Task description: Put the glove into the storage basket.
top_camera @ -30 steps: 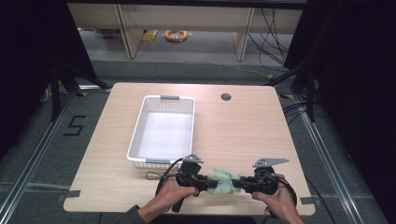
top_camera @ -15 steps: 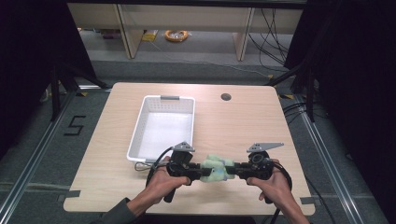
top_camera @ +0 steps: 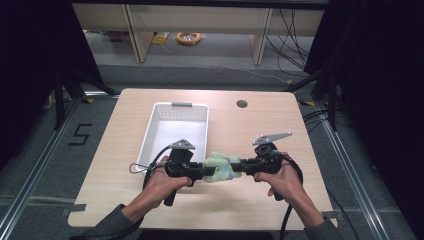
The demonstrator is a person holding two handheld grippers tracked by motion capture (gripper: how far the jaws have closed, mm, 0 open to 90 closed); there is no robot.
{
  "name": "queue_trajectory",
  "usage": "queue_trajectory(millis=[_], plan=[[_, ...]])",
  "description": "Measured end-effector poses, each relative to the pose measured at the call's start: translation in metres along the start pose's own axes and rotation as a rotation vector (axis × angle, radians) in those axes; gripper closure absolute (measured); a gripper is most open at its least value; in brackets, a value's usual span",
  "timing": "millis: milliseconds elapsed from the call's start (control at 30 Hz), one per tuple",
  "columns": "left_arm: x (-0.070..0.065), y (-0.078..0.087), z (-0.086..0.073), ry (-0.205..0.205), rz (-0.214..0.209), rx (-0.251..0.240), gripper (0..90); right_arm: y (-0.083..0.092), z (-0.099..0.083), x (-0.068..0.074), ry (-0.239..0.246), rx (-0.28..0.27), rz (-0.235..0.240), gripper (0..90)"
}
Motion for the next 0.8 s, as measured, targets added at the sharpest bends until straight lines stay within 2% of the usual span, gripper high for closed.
queue_trajectory(millis=[233,267,433,700,800], plan=[[0.015,0.013,0.009,0.019,0.016,-0.005,71.7,-0.009,0.024,0.003,0.013,0.021,0.001,75.7],[0.017,0.015,0.011,0.022,0.022,-0.009,71.7,-0.011,0.028,0.003,0.027,0.02,0.001,75.7],[0.028,0.028,0.016,0.03,0.055,-0.019,71.6,-0.02,0.046,0.006,0.036,0.031,0.01,75.7],[0.053,0.05,0.018,0.053,0.108,-0.036,71.5,-0.044,0.075,0.013,0.052,0.058,0.036,75.6],[0.064,0.056,0.017,0.075,0.117,-0.027,71.4,-0.056,0.083,0.016,0.051,0.072,0.055,75.6]])
Point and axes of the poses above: each handheld gripper's, and its own axes: y roughly backward along the jaws, z roughly out of its top, x roughly to its left, the point moved 7 cm from there along -y, roughly forward along the jaws, and after that the axes turned 2 degrees about x, right-handed, at the moved point
